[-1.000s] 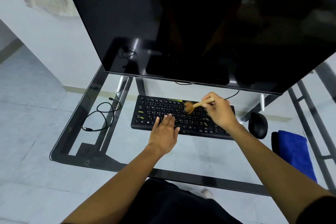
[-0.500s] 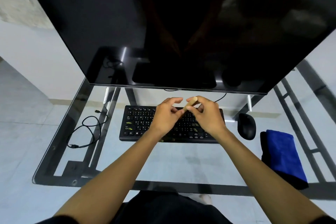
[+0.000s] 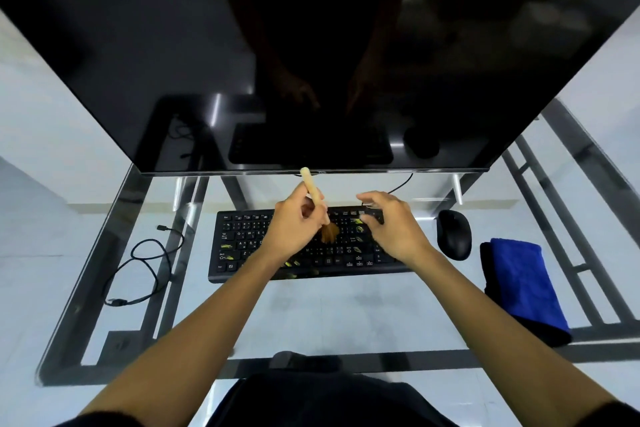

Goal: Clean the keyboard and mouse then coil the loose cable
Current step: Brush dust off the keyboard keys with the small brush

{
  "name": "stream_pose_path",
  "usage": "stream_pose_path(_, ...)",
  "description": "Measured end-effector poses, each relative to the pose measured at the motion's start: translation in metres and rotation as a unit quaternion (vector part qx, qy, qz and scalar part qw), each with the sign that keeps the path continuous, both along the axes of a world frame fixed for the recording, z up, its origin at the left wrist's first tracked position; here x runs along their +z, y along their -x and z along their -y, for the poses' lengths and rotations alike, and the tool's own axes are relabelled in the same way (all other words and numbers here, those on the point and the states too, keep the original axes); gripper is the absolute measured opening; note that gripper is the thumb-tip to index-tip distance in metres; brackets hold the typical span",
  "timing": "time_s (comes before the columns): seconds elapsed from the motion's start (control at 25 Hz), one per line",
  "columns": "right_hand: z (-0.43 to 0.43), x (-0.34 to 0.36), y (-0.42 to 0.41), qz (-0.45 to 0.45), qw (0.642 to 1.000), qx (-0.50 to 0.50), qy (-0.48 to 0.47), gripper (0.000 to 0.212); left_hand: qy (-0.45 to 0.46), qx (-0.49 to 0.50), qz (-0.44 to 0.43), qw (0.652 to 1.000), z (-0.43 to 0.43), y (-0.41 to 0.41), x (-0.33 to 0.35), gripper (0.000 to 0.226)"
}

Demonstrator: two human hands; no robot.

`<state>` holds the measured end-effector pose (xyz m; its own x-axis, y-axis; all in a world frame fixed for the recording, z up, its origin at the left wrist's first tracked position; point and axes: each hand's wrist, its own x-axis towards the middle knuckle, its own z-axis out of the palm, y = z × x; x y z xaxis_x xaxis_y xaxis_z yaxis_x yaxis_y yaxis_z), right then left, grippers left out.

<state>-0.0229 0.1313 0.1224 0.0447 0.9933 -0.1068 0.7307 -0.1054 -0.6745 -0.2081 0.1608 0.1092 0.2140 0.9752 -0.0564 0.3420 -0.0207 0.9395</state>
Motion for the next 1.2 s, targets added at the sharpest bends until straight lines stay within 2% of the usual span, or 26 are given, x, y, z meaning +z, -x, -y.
stream_pose_path(0.08,0.008,-0.011,-0.011,0.04,0.998,0.004,0.058,0.048,0.036,-0.041,0.004,0.999,-0.001,0.002,0.0,0.01)
stream_pose_path(0.16,0.017,-0.021,-0.017,0.054,0.992,0.016,0.109,0.058,0.057,-0.088,-0.034,0.994,-0.004,0.003,-0.002,0.009)
stream_pose_path(0.28,0.029,-0.034,-0.02,0.072,0.987,0.024,0.142,0.066,0.022,-0.101,-0.091,0.99,-0.014,0.001,-0.003,0.012)
stream_pose_path(0.36,0.034,-0.04,-0.023,0.085,0.986,0.026,0.141,0.067,-0.039,-0.047,-0.119,0.991,-0.021,-0.001,0.001,0.013)
stream_pose_path(0.4,0.035,-0.041,-0.024,0.09,0.985,0.029,0.141,0.067,-0.039,-0.029,-0.108,0.993,-0.023,-0.002,0.004,0.011)
stream_pose_path(0.48,0.037,-0.044,-0.025,0.098,0.984,0.037,0.145,0.066,0.023,-0.083,-0.092,0.992,-0.024,-0.002,0.006,0.009)
stream_pose_path(0.56,0.039,-0.047,-0.026,0.113,0.982,0.044,0.145,0.065,0.085,-0.18,-0.129,0.971,-0.022,-0.002,0.007,0.008)
stream_pose_path(0.6,0.04,-0.047,-0.025,0.119,0.982,0.047,0.141,0.064,0.084,-0.19,-0.149,0.967,-0.022,-0.001,0.005,0.008)
stream_pose_path(0.76,0.045,-0.047,-0.026,0.16,0.978,0.073,0.115,0.06,-0.022,-0.073,-0.167,0.983,-0.03,-0.004,0.009,0.011)
stream_pose_path(0.84,0.049,-0.049,-0.026,0.18,0.974,0.088,0.101,0.06,0.008,-0.118,-0.161,0.98,-0.029,-0.008,0.015,0.008)
stream_pose_path(0.96,0.056,-0.057,-0.025,0.184,0.974,0.093,0.093,0.066,0.083,-0.214,-0.205,0.951,-0.028,-0.009,0.013,0.003)
stream_pose_path(1.0,0.058,-0.059,-0.026,0.18,0.975,0.094,0.094,0.068,0.075,-0.2,-0.212,0.954,-0.03,-0.008,0.011,0.003)
stream_pose_path(1.08,0.06,-0.061,-0.028,0.172,0.976,0.098,0.093,0.068,0.0,-0.113,-0.208,0.971,-0.034,-0.008,0.007,0.005)
stream_pose_path(1.2,0.061,-0.059,-0.033,0.154,0.979,0.113,0.076,0.064,-0.058,-0.016,-0.136,0.989,-0.028,-0.016,0.011,0.004)
